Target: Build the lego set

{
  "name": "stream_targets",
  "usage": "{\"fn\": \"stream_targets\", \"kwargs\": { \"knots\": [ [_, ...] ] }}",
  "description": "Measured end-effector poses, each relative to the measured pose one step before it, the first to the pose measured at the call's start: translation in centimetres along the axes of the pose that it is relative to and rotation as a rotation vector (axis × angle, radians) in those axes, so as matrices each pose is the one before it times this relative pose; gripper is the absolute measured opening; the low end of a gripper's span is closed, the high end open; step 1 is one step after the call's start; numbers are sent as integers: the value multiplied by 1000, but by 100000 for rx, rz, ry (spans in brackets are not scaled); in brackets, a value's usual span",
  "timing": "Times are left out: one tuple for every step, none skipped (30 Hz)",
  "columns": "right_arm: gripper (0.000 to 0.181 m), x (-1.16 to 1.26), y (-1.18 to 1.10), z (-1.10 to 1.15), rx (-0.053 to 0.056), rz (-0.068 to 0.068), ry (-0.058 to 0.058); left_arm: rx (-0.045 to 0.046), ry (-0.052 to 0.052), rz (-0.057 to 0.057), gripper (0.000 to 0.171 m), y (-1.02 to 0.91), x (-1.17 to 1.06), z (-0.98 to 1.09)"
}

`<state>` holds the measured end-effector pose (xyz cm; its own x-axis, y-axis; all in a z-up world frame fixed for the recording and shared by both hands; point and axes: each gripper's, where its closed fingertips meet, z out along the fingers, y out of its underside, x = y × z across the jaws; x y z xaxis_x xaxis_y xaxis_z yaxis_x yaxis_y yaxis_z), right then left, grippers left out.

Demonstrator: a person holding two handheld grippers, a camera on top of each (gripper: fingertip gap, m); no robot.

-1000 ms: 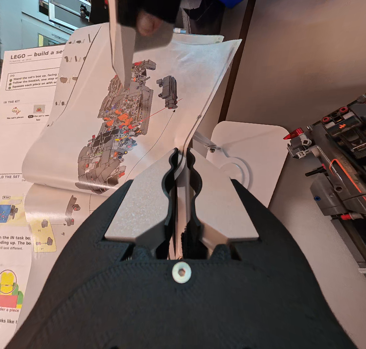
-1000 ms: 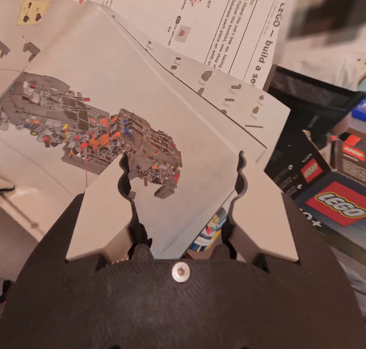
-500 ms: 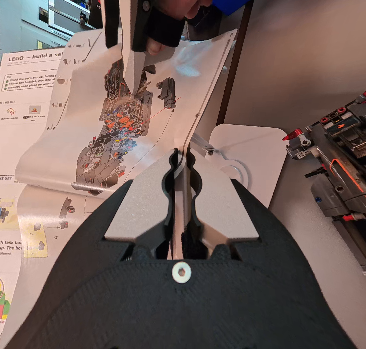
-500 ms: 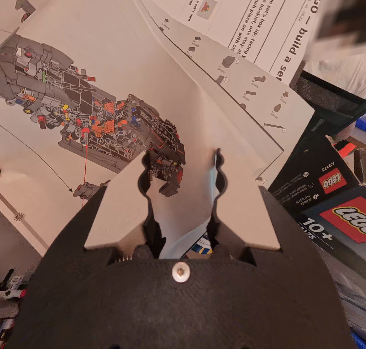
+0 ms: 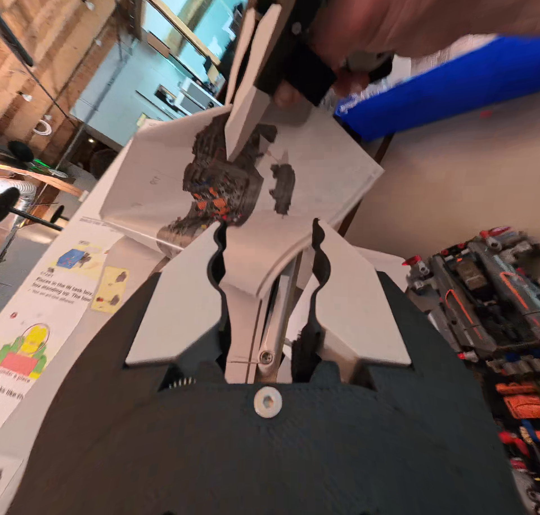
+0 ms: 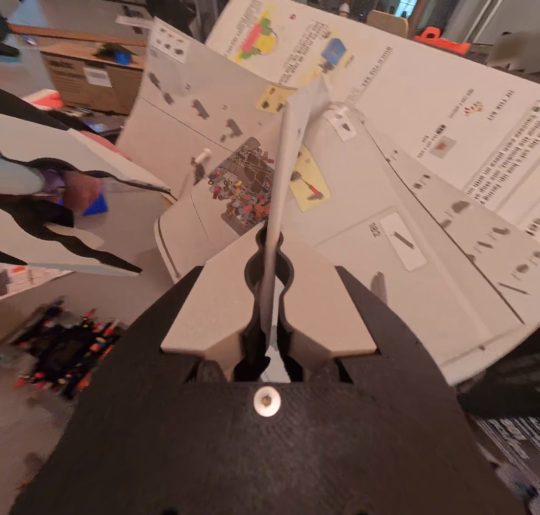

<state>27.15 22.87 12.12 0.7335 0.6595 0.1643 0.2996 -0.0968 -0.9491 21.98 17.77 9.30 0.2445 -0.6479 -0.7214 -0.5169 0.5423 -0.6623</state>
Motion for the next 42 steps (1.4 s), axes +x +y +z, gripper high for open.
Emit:
{"fn": "stream_targets", "kwargs": {
  "knots": [
    [0, -1162, -996, 258, 1351, 584, -3794, 5070, -588, -4667, 61, -795, -525, -1043],
    [0, -1360, -982, 453, 1746, 460, -4708, 5083, 491, -5955, 61, -739, -501, -1061],
    [2, -1260, -959, 666, 2208, 2323, -4662, 2984, -122, -6172, 64, -374, -716, -959],
    [13, -1220, -915, 881, 3084, 4106, -5286, 1768, -106, -5962, 69, -132, -798, -885],
    [22, -1359, -709, 1147, 3323, 4817, -7401, 1213, 329, -5478, 75, 47, -781, -863],
    [38, -1288, -353, 1356, 2259, 5708, -8529, 428, -13, -4736, 82, 261, -786, -825],
    [55, -845, 40, 1436, 375, 6421, -7162, -193, -561, -3211, 90, 428, -736, -740],
    [63, -479, 196, 1344, -647, 5203, -5706, -598, 78, -1467, 97, 548, -473, -713],
    [66, -284, 7, 1125, 574, 2806, -4433, -925, -437, -772, 103, 631, -392, -676],
    [66, 108, -392, 767, 3233, 1536, -1644, -406, 664, 49, 108, 590, -34, -607],
    [67, -30, -609, 459, 4445, 1855, -2089, -596, -281, 77, 111, 649, 3, -580],
    [69, -462, -338, 312, 2168, 2503, -4695, -800, -536, -679, 113, 681, 26, -515],
    [70, -201, -160, 124, 1137, 1567, -2667, -619, 471, -1593, 115, 632, 194, -344],
    [71, 272, 54, 95, 154, 76, 887, -150, 1708, -2512, 117, 542, 330, -162],
    [75, -44, 483, 266, -2589, -1348, -382, -929, 463, -2364, 116, 610, 74, -42],
    [79, 48, 503, 247, -2921, -790, 528, -2368, -3987, -1161, 105, 797, -658, -1],
    [77, 155, 243, 92, -1222, -317, 1312, -4285, -8291, -877, 87, 991, -1447, -12],
    [75, 193, 65, -80, -366, -33, 1614, -1651, -4755, -720, 74, 533, -1040, 2],
    [75, 284, -150, -333, 515, -1556, 3127, 2345, -1164, -2848, 63, -94, -652, -53],
    [74, 249, -266, -574, 1058, -3390, 3873, 2682, 10, -4369, 41, -189, -614, -56],
    [68, -164, -324, -733, 1281, -2562, 1075, 1064, -619, -3682, 12, 20, -743, -16],
    [66, -173, -350, -808, 1443, -1736, 1449, -822, -1042, -2997, 6, 218, -811, 110],
    [61, -115, 168, -768, -1873, -3797, 2621, -528, 157, -2229, 0, 38, -595, 82],
    [56, -236, 462, -691, -3251, -5216, 2523, 1604, 435, -2424, 0, -387, -476, -71],
    [50, -294, 712, -578, -4091, -4545, 1873, 2123, 1138, -2274, 0, -637, -313, -138],
    [47, -143, 959, -398, -5278, -3043, 2451, 1008, 484, -1528, 0, -611, -347, -103],
    [45, -417, 992, -134, -4772, -2811, 702, 371, -86, -471, 0, -583, -373, -15],
    [44, -624, 1066, 166, -4771, -2725, -609, 893, -329, 79, 0, -700, -346, 8],
    [41, -580, 1096, 477, -5177, -2289, -432, 889, -598, 9, 0, -747, -351, 74],
    [39, -884, 900, 738, -4208, -3353, -1839, 641, 521, -139, 0, -767, -168, 158],
    [41, -610, 666, 895, -3093, -3149, -134, 1442, 2697, -313, 0, -930, 220, 227],
    [41, -500, 634, 974, -3534, -2885, 479, 1333, 2765, -1105, 0, -924, 270, 294],
    [40, -519, 575, 1040, -3790, -3272, 564, 1500, 2195, -660, 0, -946, 254, 359],
    [43, -66, 200, 998, -1619, -2590, 3495, 839, 2819, -355, 0, -838, 408, 514],
    [43, -323, -142, 924, 478, -1600, 1479, -755, 3531, -57, 0, -592, 531, 710],
    [42, -457, -297, 806, 1865, -1600, 578, -1086, 3053, -225, 0, -518, 503, 816],
    [45, 402, -318, 627, 2249, -979, 5815, -595, 2787, 410, 0, -557, 521, 887],
    [47, 230, -247, 544, 1822, -1797, 4839, -838, 3157, 1193, 0, -490, 586, 948],
    [48, -40, -37, 562, 383, -2009, 2731, -930, 4021, 618, 0, -446, 669, 991],
    [49, 1042, 130, 476, -878, -22, 9147, -823, 2765, 308, 0, -460, 397, 925],
    [51, 1059, 181, 498, -946, 1032, 8981, -232, 886, 1300, 0, -548, 113, 770],
    [56, 1038, 226, 537, -624, 1433, 8712, -640, 50, 1874, 0, -489, 13, 642]
  ]
}}
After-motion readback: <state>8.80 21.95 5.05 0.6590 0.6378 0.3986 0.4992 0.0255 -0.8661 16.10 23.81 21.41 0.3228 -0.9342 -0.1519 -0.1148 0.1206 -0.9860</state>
